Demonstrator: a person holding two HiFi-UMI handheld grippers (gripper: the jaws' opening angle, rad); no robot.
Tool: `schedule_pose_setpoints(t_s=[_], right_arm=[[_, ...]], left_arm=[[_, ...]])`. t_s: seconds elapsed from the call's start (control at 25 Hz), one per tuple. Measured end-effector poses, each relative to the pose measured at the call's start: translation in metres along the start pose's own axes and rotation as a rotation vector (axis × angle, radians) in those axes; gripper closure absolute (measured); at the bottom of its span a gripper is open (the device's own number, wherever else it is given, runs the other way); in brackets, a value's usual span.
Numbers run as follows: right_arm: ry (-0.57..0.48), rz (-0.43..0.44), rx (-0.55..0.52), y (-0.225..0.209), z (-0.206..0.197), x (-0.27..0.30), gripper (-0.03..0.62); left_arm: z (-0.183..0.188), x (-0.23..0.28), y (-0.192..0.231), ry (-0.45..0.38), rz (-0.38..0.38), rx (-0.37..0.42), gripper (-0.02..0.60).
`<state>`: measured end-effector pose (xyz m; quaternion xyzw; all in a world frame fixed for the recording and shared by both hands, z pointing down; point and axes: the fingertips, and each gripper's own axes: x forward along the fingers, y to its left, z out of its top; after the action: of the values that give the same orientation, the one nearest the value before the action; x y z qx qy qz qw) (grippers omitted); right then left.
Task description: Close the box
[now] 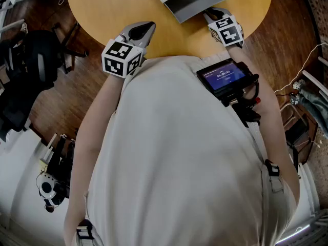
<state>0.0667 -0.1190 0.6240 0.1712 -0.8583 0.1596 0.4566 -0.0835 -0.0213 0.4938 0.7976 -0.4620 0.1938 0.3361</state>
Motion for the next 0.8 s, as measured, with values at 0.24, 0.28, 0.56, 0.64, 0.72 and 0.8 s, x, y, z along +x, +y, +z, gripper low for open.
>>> schedule_pose_setpoints(t_s=[0.24,0.28,0.56,0.64,0.72,0.8], right_arm=[[-0.013,0.002,0.001,-0.007,0.023,0.001,0.522],[-0.017,0.005,-0.004,-0.008,0.027,0.002,0.522],[-0.042,0.036,-0.009,-0.015,0.069,0.018,0.522],[-0.043,0.034,0.008,-0.017,0.074,0.015,0.520],[-0.054,0.031,0.011,-0.017,0.071,0.010,0.520],[-0.066,0.026,0.005,-0.017,0.068,0.009,0.519]], left_arm=[[-0.010,-0.016,-0.004,-0.012,0.044,-0.022,0.581],[-0.012,-0.020,-0.006,-0.015,0.055,-0.030,0.581],[-0.025,-0.047,-0.004,-0.056,0.158,-0.097,0.581],[-0.031,-0.056,-0.008,-0.065,0.187,-0.122,0.581],[-0.039,-0.062,-0.012,-0.072,0.211,-0.148,0.581],[-0.046,-0.064,-0.013,-0.076,0.224,-0.167,0.581]])
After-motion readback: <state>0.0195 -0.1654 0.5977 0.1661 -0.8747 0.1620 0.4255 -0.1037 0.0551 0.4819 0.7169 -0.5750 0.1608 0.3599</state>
